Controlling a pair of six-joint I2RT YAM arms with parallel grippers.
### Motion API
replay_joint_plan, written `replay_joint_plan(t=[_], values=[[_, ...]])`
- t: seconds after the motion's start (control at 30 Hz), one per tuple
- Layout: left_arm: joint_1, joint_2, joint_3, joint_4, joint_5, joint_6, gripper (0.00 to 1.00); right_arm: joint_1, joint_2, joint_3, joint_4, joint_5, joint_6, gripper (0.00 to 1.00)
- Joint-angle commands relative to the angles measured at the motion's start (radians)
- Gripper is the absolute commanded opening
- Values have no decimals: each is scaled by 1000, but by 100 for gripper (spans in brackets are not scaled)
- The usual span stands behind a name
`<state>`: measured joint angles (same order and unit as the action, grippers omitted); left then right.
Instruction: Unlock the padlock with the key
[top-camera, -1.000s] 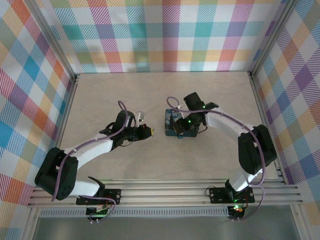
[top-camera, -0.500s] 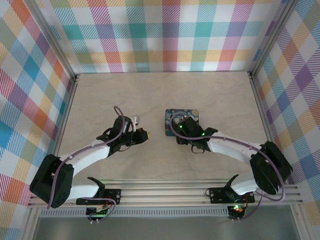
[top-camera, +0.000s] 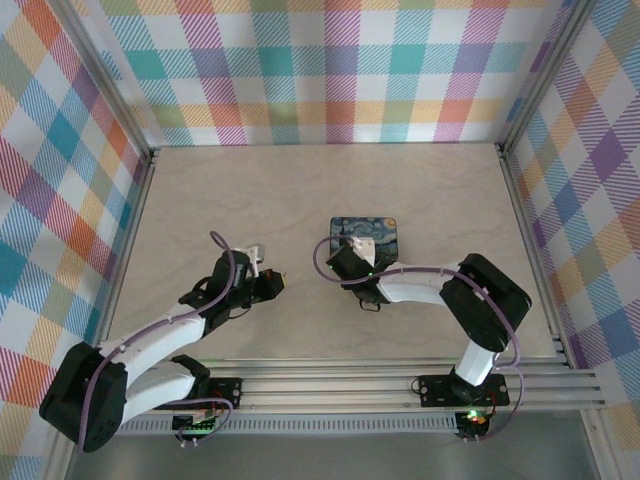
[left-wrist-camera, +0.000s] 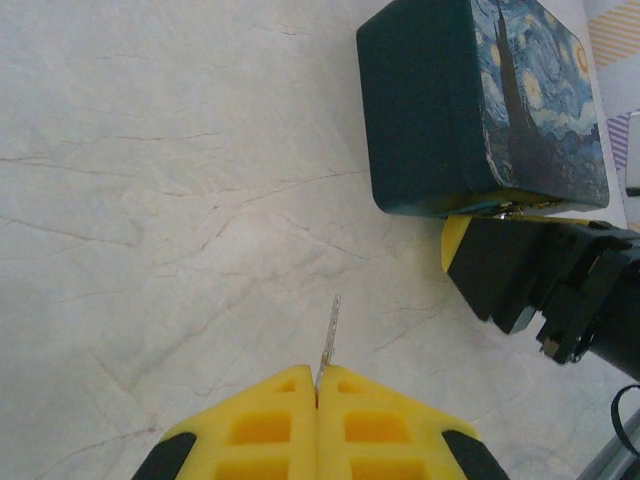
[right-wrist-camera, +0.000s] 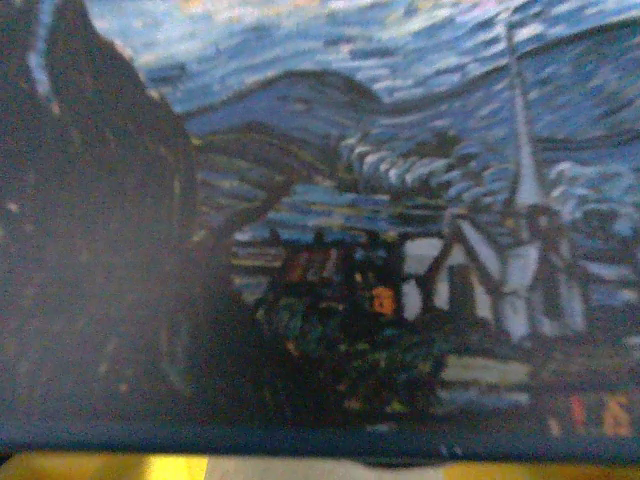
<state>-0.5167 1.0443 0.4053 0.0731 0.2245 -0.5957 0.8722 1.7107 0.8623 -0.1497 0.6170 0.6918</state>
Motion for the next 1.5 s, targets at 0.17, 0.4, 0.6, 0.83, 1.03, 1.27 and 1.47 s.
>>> replay_joint_plan(t=[0.17,0.4,0.6,0.83,1.03,1.27,1.47], values=[[-11,-157,-75,-34,-81,-18,0,4,59,3,166,115,-48,53],[-10,-181,-80,-75,-82,-5,0,3,115,-19,274,119,-81,44],[-11,-194,-96,-76,-70,-6,0,1,140,-16,313,98,-120,38],[-11,-253,-124,-104,-83,-6,0,-30,120,-3,334,23,-203,20],[-11,-341,-160,-150,-103,-14,0,-78,67,-2,282,-85,-198,8],[-11,-437,-180,-200,-120,-18,0,-116,-26,-37,261,-256,-243,0],[-11,-463,-184,-196,-102,-22,0,-171,-116,-69,218,-429,-246,0]])
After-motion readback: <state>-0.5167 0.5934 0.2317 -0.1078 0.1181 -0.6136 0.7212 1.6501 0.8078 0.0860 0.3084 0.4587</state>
